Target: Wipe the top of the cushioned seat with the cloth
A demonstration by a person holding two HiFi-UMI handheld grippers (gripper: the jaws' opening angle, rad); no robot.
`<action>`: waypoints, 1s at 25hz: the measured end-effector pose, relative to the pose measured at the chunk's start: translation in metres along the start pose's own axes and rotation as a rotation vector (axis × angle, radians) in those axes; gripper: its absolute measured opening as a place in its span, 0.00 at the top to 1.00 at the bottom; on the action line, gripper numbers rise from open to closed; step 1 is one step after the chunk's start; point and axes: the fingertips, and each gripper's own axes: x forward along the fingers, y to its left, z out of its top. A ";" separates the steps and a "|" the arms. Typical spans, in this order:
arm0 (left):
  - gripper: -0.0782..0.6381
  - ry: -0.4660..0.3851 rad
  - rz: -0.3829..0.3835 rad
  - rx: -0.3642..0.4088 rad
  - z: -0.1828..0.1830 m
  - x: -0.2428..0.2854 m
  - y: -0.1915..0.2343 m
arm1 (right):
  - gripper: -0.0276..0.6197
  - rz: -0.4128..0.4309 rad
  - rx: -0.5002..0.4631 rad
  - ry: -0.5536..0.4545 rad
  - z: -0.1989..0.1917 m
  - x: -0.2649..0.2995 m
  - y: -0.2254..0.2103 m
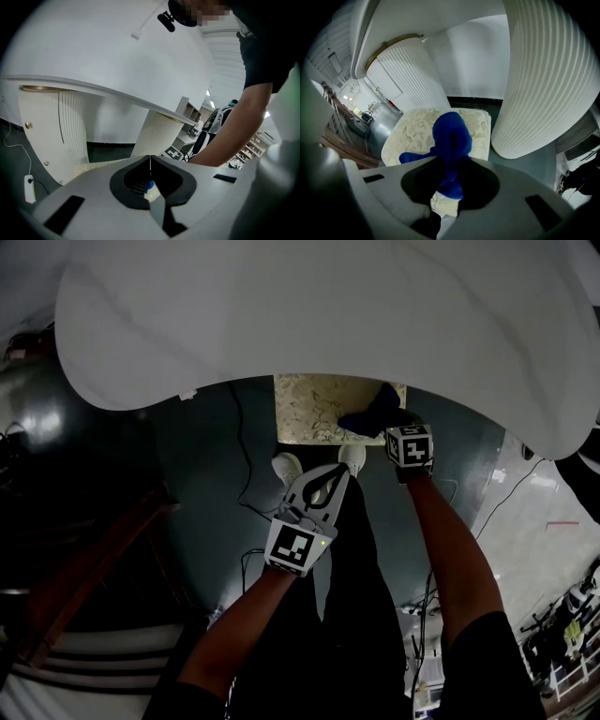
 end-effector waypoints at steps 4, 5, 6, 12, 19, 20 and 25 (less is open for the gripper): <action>0.87 0.004 -0.011 0.013 0.003 0.005 -0.007 | 0.81 -0.033 0.008 0.015 -0.005 -0.007 -0.024; 0.87 0.006 -0.013 0.012 0.003 0.005 -0.009 | 0.81 -0.049 0.011 0.021 -0.007 -0.009 -0.031; 0.87 0.005 -0.014 0.009 0.003 0.005 -0.011 | 0.81 -0.070 0.015 0.032 -0.011 -0.012 -0.040; 0.87 -0.005 -0.015 0.012 0.005 0.001 -0.014 | 0.81 -0.186 0.072 0.110 -0.051 -0.019 -0.096; 0.87 -0.013 -0.008 0.001 -0.004 -0.013 -0.011 | 0.81 -0.161 0.083 0.056 -0.014 -0.055 -0.048; 0.87 -0.021 -0.001 -0.012 -0.007 -0.014 -0.009 | 0.81 -0.140 0.097 0.035 -0.005 -0.055 -0.036; 0.87 0.005 0.019 -0.018 -0.018 -0.032 0.001 | 0.81 0.001 0.128 -0.063 0.032 -0.049 0.041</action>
